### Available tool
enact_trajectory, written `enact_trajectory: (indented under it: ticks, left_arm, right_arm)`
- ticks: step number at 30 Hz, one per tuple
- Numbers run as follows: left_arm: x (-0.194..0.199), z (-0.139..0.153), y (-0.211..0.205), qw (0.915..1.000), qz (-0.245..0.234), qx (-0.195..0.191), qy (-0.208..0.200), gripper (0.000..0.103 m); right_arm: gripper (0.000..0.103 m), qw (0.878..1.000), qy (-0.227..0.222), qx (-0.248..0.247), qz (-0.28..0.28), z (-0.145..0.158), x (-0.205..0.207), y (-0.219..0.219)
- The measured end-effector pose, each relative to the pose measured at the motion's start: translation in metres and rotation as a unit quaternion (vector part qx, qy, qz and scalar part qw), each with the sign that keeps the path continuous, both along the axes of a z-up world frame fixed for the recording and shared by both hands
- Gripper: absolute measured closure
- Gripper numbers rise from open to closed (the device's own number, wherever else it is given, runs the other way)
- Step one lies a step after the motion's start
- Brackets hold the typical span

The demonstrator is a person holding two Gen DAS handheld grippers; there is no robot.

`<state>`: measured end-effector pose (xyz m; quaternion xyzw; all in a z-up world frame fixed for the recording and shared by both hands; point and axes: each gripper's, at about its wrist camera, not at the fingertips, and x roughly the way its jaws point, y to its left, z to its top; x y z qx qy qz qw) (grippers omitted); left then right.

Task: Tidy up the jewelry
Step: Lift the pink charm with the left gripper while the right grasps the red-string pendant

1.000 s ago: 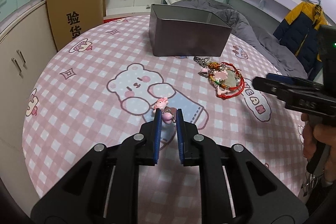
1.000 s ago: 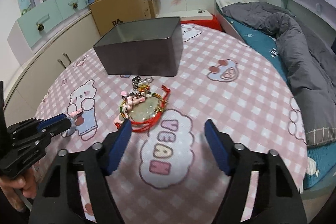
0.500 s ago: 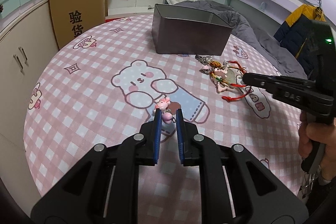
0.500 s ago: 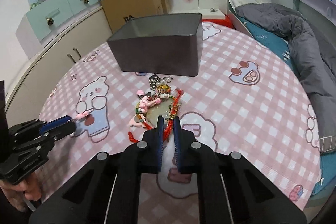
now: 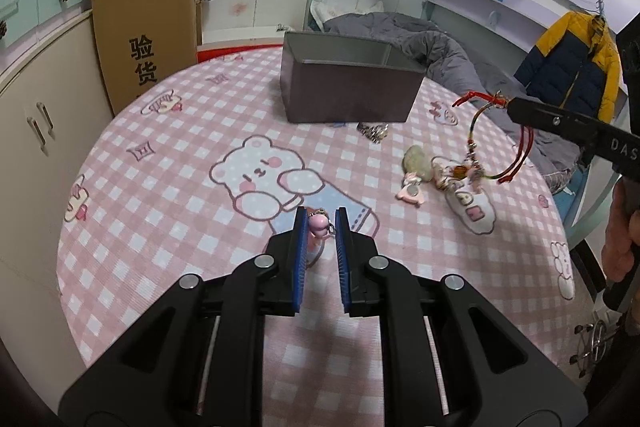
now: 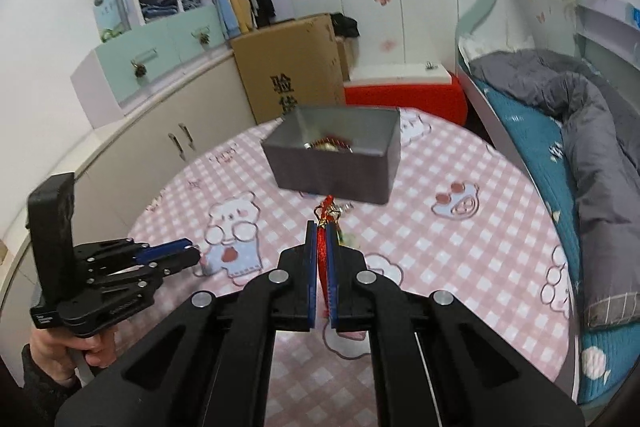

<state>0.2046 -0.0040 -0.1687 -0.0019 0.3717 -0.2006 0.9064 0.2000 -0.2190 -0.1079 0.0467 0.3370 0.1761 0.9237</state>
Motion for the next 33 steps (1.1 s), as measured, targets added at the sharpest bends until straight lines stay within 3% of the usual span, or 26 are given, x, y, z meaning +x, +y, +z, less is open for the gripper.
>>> enact_trajectory:
  ticks: [5, 10, 15, 16, 18, 19, 24, 33]
  left_arm:
    - [-0.003, 0.01, 0.001, 0.9999, -0.002, 0.001, -0.011, 0.089]
    - [-0.005, 0.008, -0.004, 0.9999, -0.011, 0.0, -0.007, 0.089]
    - [-0.011, 0.001, -0.029, 0.9974, -0.048, 0.052, -0.01, 0.086]
    - [-0.013, 0.002, -0.033, 0.9969, -0.053, 0.056, -0.015, 0.08]
    - [-0.02, 0.008, -0.039, 0.9964, -0.056, 0.049, -0.039, 0.015]
    - [-0.023, 0.011, -0.04, 0.9959, -0.057, 0.045, -0.056, 0.011]
    - [-0.025, 0.014, -0.063, 0.992, -0.085, 0.062, -0.069, 0.011]
    - [-0.017, -0.004, -0.113, 0.9845, -0.157, 0.068, -0.038, 0.012]
  right_arm:
    - [0.1, 1.0, -0.007, 0.005, 0.011, 0.007, -0.004, -0.002]
    - [0.1, 0.999, 0.038, -0.001, 0.006, -0.023, 0.0, -0.008]
    - [0.1, 0.999, 0.052, 0.008, 0.003, -0.037, -0.004, -0.013]
    - [0.1, 0.999, 0.05, 0.009, 0.005, -0.036, -0.005, -0.013]
    - [0.1, 0.999, 0.045, 0.013, 0.01, -0.032, -0.007, -0.014]
    - [0.1, 0.999, 0.04, 0.013, 0.014, -0.029, -0.009, -0.013]
    - [0.1, 0.999, 0.025, 0.022, 0.027, -0.014, -0.013, -0.014]
    - [0.1, 1.0, -0.007, 0.012, 0.007, 0.012, -0.024, -0.024]
